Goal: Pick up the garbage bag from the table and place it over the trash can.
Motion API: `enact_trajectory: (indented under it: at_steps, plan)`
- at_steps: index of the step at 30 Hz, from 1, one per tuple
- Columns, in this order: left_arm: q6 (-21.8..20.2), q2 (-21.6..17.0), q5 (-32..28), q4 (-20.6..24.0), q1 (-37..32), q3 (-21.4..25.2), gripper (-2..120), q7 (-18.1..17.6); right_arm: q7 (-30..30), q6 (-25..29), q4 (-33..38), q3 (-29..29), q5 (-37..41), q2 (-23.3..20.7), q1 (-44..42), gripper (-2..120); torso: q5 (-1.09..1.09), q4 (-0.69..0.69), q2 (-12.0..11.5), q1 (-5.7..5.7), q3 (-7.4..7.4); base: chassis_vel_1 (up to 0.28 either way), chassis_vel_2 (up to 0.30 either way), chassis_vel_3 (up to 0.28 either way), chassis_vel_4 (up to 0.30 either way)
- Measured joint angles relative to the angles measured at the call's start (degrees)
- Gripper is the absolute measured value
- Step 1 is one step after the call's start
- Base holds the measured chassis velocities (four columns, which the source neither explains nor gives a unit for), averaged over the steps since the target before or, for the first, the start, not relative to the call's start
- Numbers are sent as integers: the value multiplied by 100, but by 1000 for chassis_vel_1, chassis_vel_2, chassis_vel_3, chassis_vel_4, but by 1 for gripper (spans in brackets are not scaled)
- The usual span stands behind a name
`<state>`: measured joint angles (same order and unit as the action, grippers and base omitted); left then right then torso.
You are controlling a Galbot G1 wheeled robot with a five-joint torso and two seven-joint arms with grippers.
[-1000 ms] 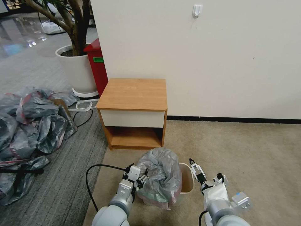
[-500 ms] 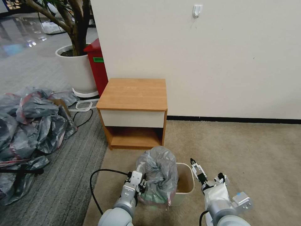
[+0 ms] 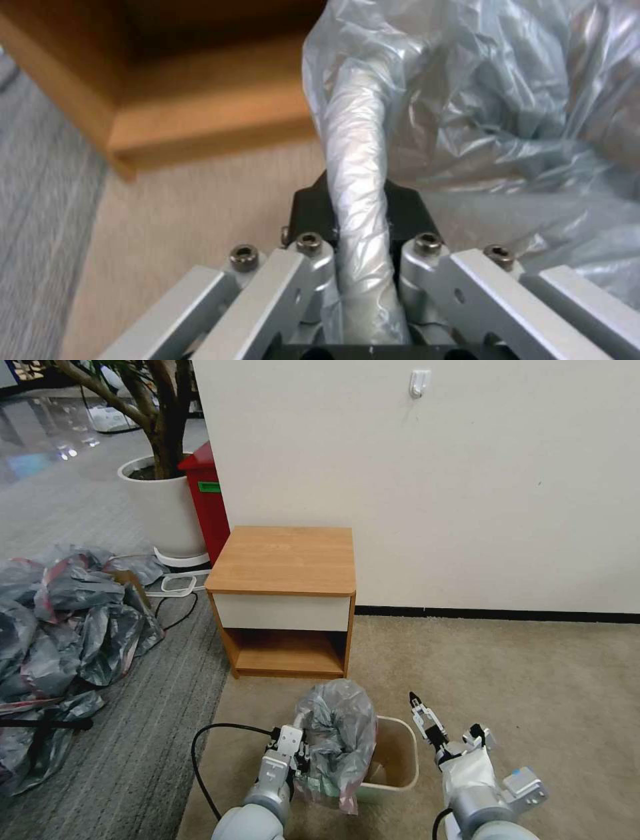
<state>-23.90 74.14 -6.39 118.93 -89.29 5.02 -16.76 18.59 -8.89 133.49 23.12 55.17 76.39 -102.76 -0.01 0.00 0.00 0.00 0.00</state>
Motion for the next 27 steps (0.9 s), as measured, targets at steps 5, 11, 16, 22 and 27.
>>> enact_trajectory:
  at_steps: [5, 11, 16, 22, 27]
  plan:
    - [697, -38, 33, -5, -18, 188, 7, 276, -1018, -459, 48, -59, -641, -248, -72, 100, 2, 1, 0, 0, 0, 0, 0, 0, 0]
    - [1232, -82, 57, 66, -45, 313, 7, 486, -1370, -604, 1, -226, -873, -274, -10, 100, 1, 0, 0, 0, 0, 0, 0, 0, 0]
    - [1426, -85, 60, 134, -65, 332, 7, 582, -1390, -715, -83, -311, -886, -211, 97, 100, 1, 0, 0, 0, 0, 0, 0, 0, 0]
    - [1482, -73, 72, 202, -114, 340, 7, 673, -1380, -664, -167, -347, -844, -124, 143, 97, 1, 0, 0, 0, 0, 0, 0, 0, 0]
    - [1485, -60, 47, 238, -155, 370, 7, 690, -1420, -524, -211, -352, -831, -77, 165, 77, 1, 0, 0, 0, 0, 0, 0, 0, 0]
